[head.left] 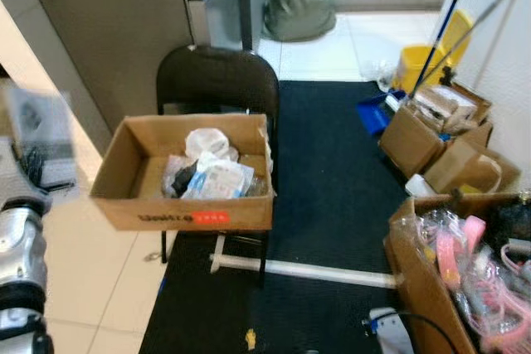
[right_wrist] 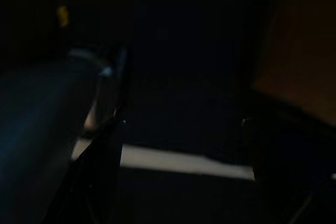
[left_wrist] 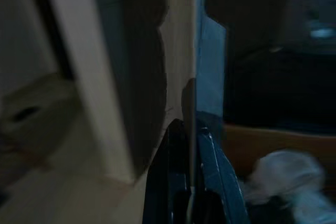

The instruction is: Picking trash to rubbish bin

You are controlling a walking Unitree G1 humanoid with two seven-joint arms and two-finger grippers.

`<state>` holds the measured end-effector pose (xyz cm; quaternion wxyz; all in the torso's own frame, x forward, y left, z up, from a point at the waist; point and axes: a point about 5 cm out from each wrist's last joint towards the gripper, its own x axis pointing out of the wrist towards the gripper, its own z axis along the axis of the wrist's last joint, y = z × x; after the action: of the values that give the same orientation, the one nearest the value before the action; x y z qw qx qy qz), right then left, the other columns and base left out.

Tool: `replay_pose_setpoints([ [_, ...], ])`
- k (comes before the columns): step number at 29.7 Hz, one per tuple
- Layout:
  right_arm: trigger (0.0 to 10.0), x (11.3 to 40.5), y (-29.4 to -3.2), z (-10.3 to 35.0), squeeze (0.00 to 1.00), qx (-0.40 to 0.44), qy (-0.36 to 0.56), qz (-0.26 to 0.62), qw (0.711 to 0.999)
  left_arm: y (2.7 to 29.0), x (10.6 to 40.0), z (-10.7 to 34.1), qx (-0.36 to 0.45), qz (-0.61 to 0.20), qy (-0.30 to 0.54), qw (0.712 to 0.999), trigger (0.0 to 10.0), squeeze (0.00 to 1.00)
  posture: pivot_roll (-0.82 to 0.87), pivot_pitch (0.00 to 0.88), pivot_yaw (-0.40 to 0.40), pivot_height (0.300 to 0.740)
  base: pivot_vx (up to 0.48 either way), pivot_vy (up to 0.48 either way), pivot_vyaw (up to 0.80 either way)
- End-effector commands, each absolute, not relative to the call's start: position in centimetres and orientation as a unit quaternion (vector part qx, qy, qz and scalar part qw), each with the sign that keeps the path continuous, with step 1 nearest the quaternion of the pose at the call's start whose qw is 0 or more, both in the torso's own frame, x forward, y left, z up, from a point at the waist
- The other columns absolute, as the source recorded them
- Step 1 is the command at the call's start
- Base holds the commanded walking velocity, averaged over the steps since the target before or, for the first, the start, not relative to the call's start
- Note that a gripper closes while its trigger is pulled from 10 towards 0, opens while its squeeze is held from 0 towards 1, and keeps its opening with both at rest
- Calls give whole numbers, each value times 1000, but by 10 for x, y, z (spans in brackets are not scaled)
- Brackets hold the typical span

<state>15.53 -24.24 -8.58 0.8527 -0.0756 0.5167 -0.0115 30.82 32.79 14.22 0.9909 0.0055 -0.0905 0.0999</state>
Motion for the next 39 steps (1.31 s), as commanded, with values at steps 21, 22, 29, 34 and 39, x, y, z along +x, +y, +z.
replay_pose_setpoints([
  [21,10000,144,-233,-93,0,-70,534,-2,842,283,289,65,-79,-46,44,995,10000,1000,2,80,86,740,0,0,0],
  [22,10000,144,-233,-93,0,-70,534,-2,843,283,289,63,-78,-39,45,995,10000,1000,0,78,86,740,0,0,0],
  [29,10000,144,-233,-93,0,-68,533,-2,843,295,287,66,-48,11,41,998,10000,1000,1,79,83,740,0,0,0],
  [34,10000,144,-233,-93,0,-67,533,-2,844,308,286,68,-32,78,39,996,10000,1000,0,79,81,740,0,0,0],
  [39,10000,143,-233,-93,0,-65,533,-1,844,290,291,68,-106,11,14,994,10000,0,0,74,80,740,0,0,0],
])
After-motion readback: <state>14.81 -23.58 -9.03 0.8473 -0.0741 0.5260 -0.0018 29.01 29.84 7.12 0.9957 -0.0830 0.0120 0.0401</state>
